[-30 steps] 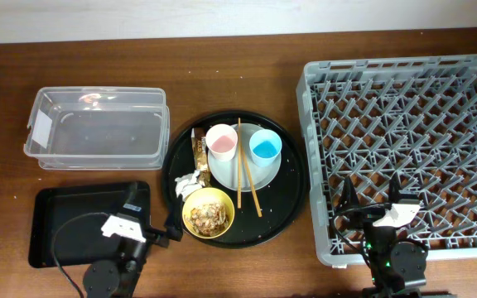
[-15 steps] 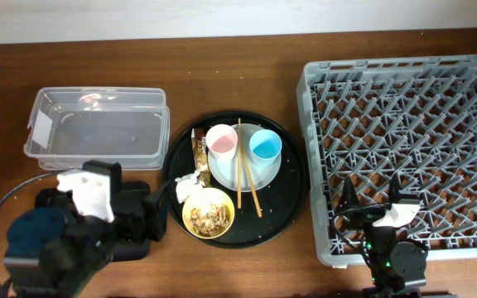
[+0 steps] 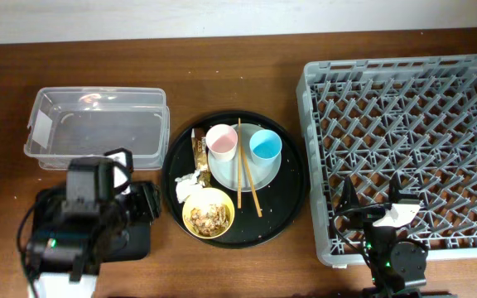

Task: Sort waste into correct bins and load items into the dishwasher rack
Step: 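Reach left gripper to the white tissue and grasp it, then carry tissue with left gripper into the clear plastic bin and release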

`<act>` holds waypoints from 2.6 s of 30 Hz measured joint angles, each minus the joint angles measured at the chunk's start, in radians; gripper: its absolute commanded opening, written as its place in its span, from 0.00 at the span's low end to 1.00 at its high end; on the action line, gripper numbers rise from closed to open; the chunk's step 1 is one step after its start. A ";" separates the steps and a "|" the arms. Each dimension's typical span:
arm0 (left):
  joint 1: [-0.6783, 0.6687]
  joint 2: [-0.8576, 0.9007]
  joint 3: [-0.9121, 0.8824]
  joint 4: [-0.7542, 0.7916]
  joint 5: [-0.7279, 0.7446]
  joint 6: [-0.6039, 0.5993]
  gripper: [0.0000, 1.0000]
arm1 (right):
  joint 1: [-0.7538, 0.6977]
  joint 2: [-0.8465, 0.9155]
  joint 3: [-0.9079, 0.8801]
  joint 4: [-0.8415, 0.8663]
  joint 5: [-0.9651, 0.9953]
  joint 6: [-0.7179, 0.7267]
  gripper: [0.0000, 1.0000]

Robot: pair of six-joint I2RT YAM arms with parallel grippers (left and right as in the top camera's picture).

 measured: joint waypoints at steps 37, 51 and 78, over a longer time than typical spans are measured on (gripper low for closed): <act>-0.254 0.656 -0.085 0.409 -0.148 -0.085 0.52 | 0.000 0.000 0.000 0.000 0.000 0.000 0.98; -0.254 0.650 -0.055 0.343 -0.148 -0.094 0.00 | 0.000 0.000 0.000 0.000 0.000 0.000 0.98; 0.073 0.586 0.192 0.544 -0.489 -0.074 0.18 | 0.000 0.000 0.000 0.000 0.000 0.000 0.98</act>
